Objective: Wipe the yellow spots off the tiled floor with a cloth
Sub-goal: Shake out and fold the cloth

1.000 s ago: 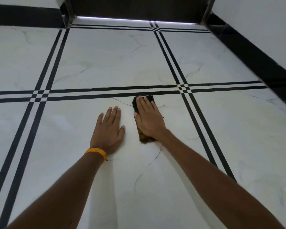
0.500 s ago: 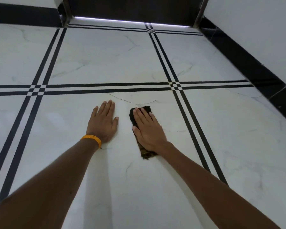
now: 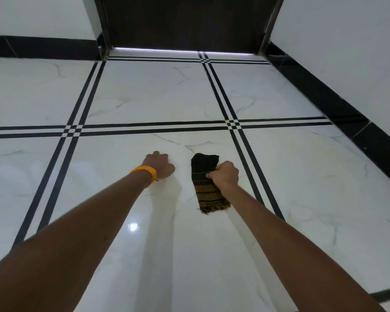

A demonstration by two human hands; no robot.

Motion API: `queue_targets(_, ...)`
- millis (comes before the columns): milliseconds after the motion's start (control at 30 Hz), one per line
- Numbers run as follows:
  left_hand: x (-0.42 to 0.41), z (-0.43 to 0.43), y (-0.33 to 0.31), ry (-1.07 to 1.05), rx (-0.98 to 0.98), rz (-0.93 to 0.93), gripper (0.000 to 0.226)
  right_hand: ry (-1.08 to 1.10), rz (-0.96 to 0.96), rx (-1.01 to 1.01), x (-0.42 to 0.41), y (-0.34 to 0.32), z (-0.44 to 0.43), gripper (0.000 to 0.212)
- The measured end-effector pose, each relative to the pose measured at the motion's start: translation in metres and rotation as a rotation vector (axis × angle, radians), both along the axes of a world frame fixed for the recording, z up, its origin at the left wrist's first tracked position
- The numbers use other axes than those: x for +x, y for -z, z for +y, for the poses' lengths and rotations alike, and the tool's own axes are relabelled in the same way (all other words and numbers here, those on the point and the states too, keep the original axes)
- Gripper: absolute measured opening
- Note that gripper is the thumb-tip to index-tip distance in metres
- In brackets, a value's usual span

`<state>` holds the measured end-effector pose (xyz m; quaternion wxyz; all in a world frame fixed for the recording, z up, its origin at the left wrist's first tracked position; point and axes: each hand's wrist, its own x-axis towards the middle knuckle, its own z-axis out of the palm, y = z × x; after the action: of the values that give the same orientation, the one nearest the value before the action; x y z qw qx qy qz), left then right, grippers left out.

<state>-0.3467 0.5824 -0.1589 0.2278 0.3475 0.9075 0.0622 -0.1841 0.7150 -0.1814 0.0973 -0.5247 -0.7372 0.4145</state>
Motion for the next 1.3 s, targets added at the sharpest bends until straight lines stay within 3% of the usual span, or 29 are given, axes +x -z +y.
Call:
queue_targets(67, 0.014, 0.002, -0.013, -0.075, 0.122, -0.113, 0.042, 0.059, 0.076, -0.165, -0.004, -0.014, 0.006, 0.043)
queue_targets(133, 0.035, 0.008, -0.026, -0.231, 0.300, -0.405, 0.034, 0.039, 0.162, -0.352, -0.003, -0.033, 0.006, 0.046)
queue_targets(200, 0.058, 0.016, -0.047, -0.351, 0.440, -0.683, 0.029, -0.051, 0.267, -0.522, 0.003, -0.051, 0.003, 0.034)
queue_targets(267, 0.073, 0.024, -0.067, -0.399, 0.520, -0.774, 0.034, -0.137, 0.369, -0.579, 0.008, -0.070, 0.000, 0.026)
queue_targets(433, 0.068, 0.025, -0.100, -0.469, 0.711, -0.641, 0.026, -0.267, 0.480, -0.505, 0.014, -0.117, -0.003, 0.040)
queue_targets(500, 0.063, 0.020, -0.107, -0.462, 0.798, -0.667, 0.020, -0.261, 0.517, -0.480, 0.013, -0.129, -0.004, 0.037)
queue_targets(633, 0.065, -0.003, -0.124, -0.363, 0.968, -0.831, 0.038, -0.307, 0.580, -0.576, 0.018, -0.148, -0.002, 0.022)
queue_targets(733, 0.064, -0.016, -0.130, -0.334, 1.037, -0.849, 0.023, -0.324, 0.594, -0.642, 0.020, -0.154, -0.002, 0.017)
queue_targets(833, 0.060, -0.023, -0.138, -0.389, 1.092, -0.811, 0.021, -0.218, 0.602, -0.620, 0.023, -0.155, 0.000, 0.016)
queue_targets(933, 0.054, -0.027, -0.149, -0.401, 1.064, -0.757, 0.017, -0.150, 0.367, -0.456, 0.030, -0.152, 0.003, 0.014)
queue_targets(1000, 0.055, -0.027, -0.156, -0.309, 0.989, -0.647, 0.014, -0.178, 0.205, -0.245, 0.033, -0.151, 0.003, 0.032)
queue_targets(1100, 0.064, -0.023, -0.163, -0.138, 0.909, -0.548, 0.015, -0.302, 0.247, -0.006, 0.028, -0.160, -0.001, 0.065)
queue_targets(1200, 0.075, -0.018, -0.173, 0.032, 0.846, -0.471, 0.019, -0.558, 0.318, -0.150, 0.018, -0.174, -0.003, 0.075)
queue_targets(1300, 0.079, -0.018, -0.185, 0.170, 0.815, -0.470, 0.019, -0.762, 0.402, -0.306, 0.013, -0.177, -0.002, 0.051)
